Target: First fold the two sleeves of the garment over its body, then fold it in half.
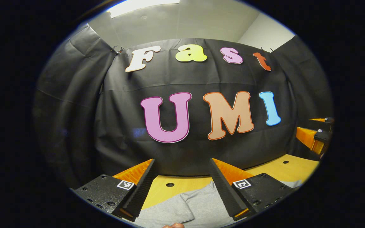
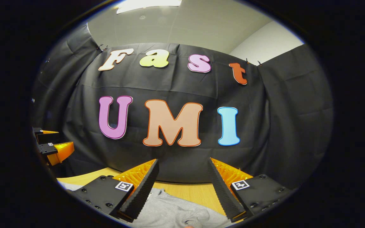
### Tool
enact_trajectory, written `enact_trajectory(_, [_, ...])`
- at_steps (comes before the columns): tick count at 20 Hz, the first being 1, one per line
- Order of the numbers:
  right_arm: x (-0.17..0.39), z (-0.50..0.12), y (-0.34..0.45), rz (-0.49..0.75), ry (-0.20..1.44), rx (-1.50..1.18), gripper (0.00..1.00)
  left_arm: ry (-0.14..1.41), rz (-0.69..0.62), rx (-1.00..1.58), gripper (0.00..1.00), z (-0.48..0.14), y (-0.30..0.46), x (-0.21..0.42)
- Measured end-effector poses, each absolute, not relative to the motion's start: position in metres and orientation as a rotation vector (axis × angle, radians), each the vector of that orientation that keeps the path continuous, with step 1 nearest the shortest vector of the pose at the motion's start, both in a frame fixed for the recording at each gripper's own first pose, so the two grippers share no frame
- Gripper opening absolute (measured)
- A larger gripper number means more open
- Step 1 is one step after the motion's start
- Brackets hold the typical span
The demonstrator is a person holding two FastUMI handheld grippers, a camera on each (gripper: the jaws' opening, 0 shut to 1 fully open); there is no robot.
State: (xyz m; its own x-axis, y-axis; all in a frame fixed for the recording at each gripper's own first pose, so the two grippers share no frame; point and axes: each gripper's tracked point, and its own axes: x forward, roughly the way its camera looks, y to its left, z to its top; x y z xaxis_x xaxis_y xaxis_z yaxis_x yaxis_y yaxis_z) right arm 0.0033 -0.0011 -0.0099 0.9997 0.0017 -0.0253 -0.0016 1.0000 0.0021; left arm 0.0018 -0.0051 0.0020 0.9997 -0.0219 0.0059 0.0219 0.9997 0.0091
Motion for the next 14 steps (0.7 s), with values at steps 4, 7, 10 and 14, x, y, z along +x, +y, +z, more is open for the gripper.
enact_trajectory(4, [0.005, -0.012, 0.001, 0.008, 0.028, 0.001, 0.97, -0.004, -0.012, 0.008, 0.96, 0.001, 0.0, 0.002])
enact_trajectory(7, [0.005, -0.014, 0.001, 0.009, 0.036, -0.001, 0.97, -0.004, -0.007, 0.008, 0.96, 0.001, 0.002, 0.001])
enact_trajectory(10, [0.004, -0.019, 0.0, 0.023, 0.047, 0.006, 0.97, -0.011, -0.007, 0.012, 0.99, 0.001, 0.002, 0.003])
enact_trajectory(14, [0.004, -0.036, -0.019, 0.021, 0.093, -0.031, 0.97, -0.016, -0.014, 0.013, 0.96, -0.001, 0.001, 0.004])
